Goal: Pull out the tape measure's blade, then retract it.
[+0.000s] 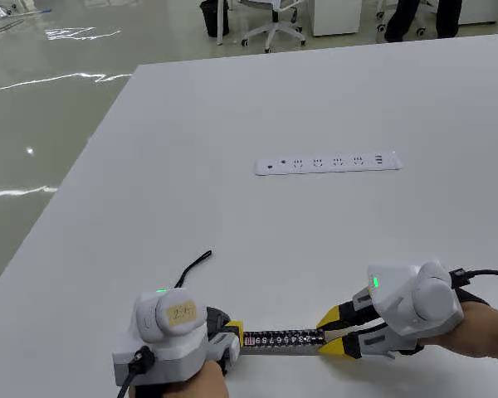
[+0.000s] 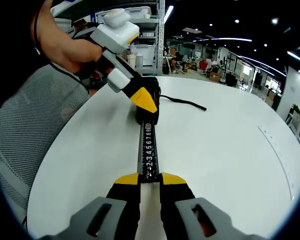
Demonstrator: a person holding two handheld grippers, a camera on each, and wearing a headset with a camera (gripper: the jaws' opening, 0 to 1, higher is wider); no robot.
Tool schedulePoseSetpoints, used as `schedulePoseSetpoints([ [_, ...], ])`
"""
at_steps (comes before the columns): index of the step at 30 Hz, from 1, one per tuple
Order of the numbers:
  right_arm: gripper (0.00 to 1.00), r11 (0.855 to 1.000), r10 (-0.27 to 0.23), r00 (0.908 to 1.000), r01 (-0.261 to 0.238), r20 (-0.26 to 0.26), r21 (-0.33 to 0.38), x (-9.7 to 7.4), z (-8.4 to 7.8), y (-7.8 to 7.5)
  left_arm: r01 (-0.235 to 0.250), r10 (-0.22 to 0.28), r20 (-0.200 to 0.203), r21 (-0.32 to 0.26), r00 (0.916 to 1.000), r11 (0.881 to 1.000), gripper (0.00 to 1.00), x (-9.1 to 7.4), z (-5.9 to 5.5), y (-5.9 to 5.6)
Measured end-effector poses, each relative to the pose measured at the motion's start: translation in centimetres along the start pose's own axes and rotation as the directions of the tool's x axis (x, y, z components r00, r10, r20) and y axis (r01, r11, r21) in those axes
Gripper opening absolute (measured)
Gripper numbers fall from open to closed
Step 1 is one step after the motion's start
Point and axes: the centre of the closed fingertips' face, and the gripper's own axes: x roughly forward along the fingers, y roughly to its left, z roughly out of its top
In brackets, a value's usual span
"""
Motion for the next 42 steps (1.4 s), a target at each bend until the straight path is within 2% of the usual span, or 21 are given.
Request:
schedulePoseSetpoints([
  [42, 0.14, 1.000, 0.016, 0.9998, -0.016, 0.013, 0.006, 1.7, 1.2, 0.3, 0.009, -0.009, -0.002, 0.008, 1.0000, 1.000, 0.57, 0.0, 0.0, 0.0],
])
